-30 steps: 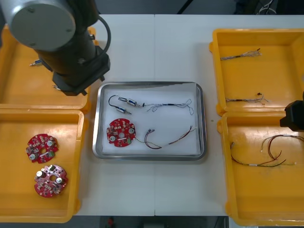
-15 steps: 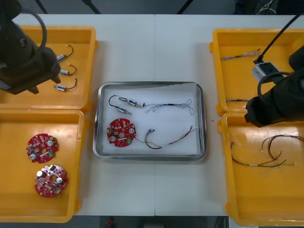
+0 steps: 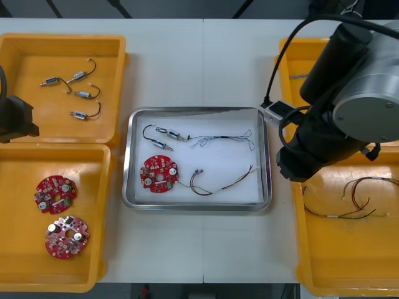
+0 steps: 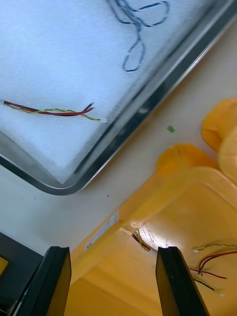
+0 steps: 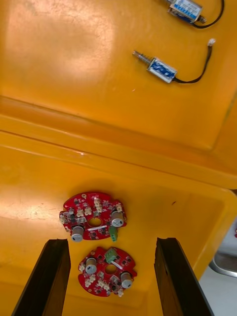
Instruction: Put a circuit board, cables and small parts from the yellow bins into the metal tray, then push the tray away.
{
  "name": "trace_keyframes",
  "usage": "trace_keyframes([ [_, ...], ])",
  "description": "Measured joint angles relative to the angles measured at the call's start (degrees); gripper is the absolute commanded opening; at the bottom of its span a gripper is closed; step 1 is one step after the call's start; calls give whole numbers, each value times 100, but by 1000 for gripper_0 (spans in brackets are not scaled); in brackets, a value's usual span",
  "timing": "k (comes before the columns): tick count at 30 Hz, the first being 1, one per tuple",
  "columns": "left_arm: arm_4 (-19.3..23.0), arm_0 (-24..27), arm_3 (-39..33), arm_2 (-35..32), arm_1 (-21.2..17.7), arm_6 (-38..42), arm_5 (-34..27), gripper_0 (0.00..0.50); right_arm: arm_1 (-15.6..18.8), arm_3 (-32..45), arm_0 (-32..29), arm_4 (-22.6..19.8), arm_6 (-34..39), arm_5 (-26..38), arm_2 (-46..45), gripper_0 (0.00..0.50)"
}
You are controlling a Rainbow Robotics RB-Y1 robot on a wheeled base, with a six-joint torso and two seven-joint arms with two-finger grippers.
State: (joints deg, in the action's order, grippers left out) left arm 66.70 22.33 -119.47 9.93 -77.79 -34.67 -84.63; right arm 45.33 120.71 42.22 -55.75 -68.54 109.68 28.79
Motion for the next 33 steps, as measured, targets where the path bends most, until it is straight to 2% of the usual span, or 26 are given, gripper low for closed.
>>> trace_keyframes([
  [5, -144, -959, -140, -577, -3, 4, 294, 500, -256, -195, 470, 9, -4, -262, 786, 500],
  [11, -305, -1554, -181, -796, -6, 1, 521, 500, -593, -265, 853, 225, -392, -760, 1638, 500],
  [16, -345, -1693, -182, -796, -7, -5, 535, 500, -790, -272, 974, 519, -646, -1112, 2160, 500],
  [22, -345, -1707, -192, -796, -7, -84, 571, 500, -940, -339, 980, 821, -1822, -1522, 2601, 500],
  [28, -345, -1707, -189, -796, -7, -450, 625, 500, -1116, -592, 985, 1069, -1837, -1919, 3061, 500],
  [33, -345, -1708, -153, -796, -7, -1238, 639, 500, -1283, -760, 1020, 1327, -1837, -2157, 3473, 500],
])
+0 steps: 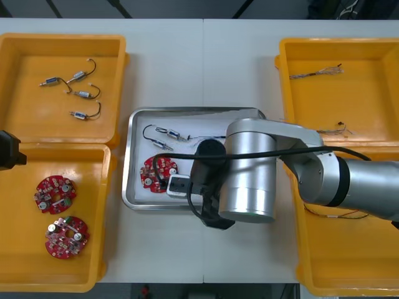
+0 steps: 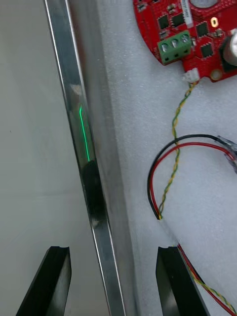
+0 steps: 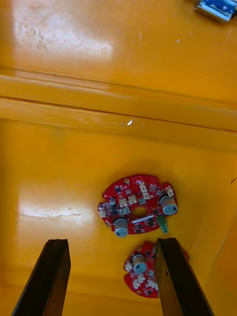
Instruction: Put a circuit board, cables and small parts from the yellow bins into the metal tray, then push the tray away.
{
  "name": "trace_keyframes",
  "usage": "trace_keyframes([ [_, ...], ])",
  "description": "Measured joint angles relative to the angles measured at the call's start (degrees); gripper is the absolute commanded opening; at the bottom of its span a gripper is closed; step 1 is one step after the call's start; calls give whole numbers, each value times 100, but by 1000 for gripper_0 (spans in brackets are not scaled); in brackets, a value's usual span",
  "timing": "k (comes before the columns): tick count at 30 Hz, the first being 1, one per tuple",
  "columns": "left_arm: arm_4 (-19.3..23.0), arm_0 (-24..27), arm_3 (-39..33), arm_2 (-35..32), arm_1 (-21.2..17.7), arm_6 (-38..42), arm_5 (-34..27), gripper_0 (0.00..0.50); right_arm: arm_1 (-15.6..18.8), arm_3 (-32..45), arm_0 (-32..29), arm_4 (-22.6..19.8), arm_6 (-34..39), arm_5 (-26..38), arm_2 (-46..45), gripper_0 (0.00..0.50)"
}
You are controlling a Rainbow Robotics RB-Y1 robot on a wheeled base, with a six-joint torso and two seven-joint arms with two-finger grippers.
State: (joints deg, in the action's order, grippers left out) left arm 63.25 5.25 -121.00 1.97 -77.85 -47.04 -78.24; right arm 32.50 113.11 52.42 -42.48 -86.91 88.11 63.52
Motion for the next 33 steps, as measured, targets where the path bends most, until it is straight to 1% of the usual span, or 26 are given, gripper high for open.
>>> trace_keyframes([
  [3, 0, 0, 6, 0, 0, -318, 11, 500, -99, -124, 45, 147, 0, -153, 225, 500],
  [13, 1, -3, 8, 0, 0, -328, 12, 500, -384, -432, 75, 552, 0, -481, 550, 500],
  [14, 1, -3, 8, 0, 0, -328, 12, 500, -411, -458, 75, 576, 0, -481, 568, 438],
  [15, 1, -3, 9, 0, 0, -328, 12, 500, -435, -476, 75, 599, 0, -482, 586, 347],
  [16, 1, -4, 9, 0, 0, -328, 12, 500, -453, -487, 76, 618, 0, -484, 602, 310],
  [17, 1, -4, 10, 0, 0, -328, 12, 500, -468, -498, 76, 636, 0, -485, 617, 182],
  [18, 1, -4, 11, 0, 0, -328, 12, 500, -478, -506, 77, 656, 0, -488, 632, 38],
  [19, 1, -4, 12, 0, 0, -328, 12, 500, -487, -511, 79, 675, 0, -490, 644, 10],
  [20, 1, -4, 12, 0, 0, -328, 12, 500, -495, -514, 79, 683, 0, -490, 646, 0],
  [28, 1, -4, 14, 0, 0, -328, 12, 500, -518, -524, 96, 721, -18, -496, 648, 0],
  [33, 1, -4, 15, 0, 0, -328, 12, 500, -519, -525, 98, 847, -49, -496, 648, 0],
])
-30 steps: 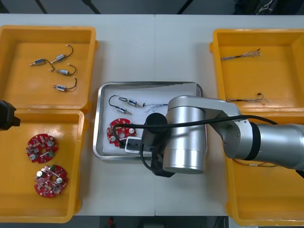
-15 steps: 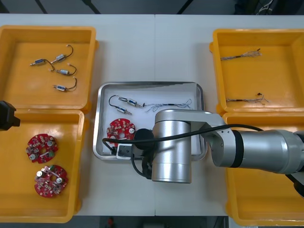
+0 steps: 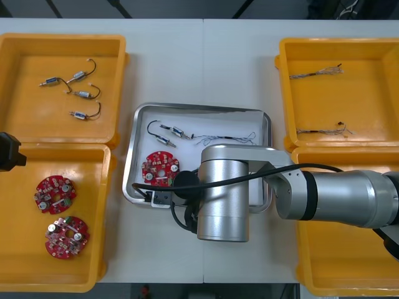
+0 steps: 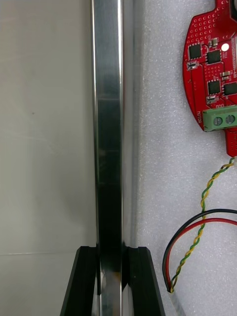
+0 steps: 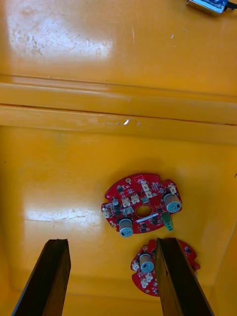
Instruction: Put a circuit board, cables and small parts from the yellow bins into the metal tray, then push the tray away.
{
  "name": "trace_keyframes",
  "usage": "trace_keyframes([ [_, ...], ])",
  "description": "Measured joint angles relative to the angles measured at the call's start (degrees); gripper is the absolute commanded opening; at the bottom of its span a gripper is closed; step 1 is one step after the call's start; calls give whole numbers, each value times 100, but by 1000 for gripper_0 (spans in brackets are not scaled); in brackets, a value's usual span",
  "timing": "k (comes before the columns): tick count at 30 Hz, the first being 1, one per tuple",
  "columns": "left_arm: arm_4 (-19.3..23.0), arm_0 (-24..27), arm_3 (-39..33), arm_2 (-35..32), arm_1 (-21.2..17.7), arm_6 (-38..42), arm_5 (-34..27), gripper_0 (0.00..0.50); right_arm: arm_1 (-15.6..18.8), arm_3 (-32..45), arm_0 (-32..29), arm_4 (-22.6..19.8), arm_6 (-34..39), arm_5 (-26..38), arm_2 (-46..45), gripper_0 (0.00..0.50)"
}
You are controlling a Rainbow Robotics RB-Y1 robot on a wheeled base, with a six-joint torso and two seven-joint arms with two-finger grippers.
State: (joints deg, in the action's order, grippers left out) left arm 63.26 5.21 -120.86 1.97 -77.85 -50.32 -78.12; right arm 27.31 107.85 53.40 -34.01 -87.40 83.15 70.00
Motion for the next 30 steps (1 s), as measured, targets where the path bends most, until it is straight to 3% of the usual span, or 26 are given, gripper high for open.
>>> trace_keyframes([
  [11, 0, 0, 1, 0, 0, 0, 0, 500, 20, -27, 261, 369, -39, -45, 3, 0],
  [30, 0, 0, 4, 0, 0, 0, 0, 500, 71, -1532, 1120, 386, -397, -1494, 24, 0],
])
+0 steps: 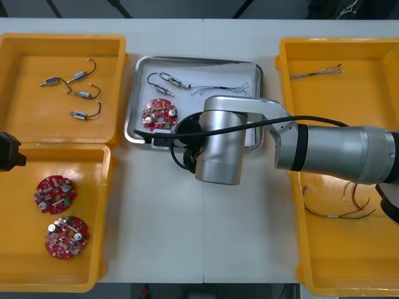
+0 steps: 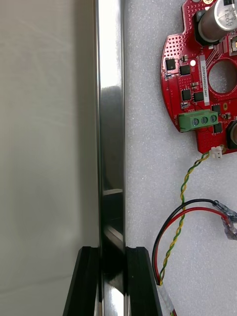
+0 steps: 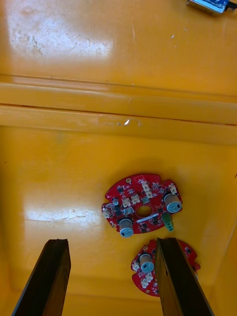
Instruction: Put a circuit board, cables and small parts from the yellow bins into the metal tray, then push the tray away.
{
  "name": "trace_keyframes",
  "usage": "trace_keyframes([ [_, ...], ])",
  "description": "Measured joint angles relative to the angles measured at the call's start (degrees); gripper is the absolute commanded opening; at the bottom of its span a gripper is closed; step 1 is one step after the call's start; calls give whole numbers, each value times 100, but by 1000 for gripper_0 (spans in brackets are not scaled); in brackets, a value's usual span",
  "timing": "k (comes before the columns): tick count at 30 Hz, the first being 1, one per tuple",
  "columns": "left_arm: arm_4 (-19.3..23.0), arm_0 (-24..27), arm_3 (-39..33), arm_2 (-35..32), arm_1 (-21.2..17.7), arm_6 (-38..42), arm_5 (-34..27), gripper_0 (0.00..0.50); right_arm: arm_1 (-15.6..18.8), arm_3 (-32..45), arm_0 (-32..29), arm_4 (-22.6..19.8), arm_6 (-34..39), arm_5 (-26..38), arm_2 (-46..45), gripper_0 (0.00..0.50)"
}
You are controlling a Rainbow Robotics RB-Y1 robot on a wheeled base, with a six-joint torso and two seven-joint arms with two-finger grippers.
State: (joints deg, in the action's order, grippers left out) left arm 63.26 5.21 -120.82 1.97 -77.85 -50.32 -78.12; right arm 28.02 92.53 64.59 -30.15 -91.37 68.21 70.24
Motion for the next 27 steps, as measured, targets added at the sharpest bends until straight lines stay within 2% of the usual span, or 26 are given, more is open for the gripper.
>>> trace_keyframes([
  [13, 0, 0, 1, 0, 0, 0, 0, 500, 0, -954, 404, 0, -353, -984, 1, 0],
  [19, 0, 0, 2, 0, 0, 0, 0, 500, 0, -1194, 527, 0, -375, -1247, 1, 0],
  [27, 0, -1, 3, 0, 0, 0, 0, 500, 1, -1667, 673, 0, -752, -1716, 3, 0],
])
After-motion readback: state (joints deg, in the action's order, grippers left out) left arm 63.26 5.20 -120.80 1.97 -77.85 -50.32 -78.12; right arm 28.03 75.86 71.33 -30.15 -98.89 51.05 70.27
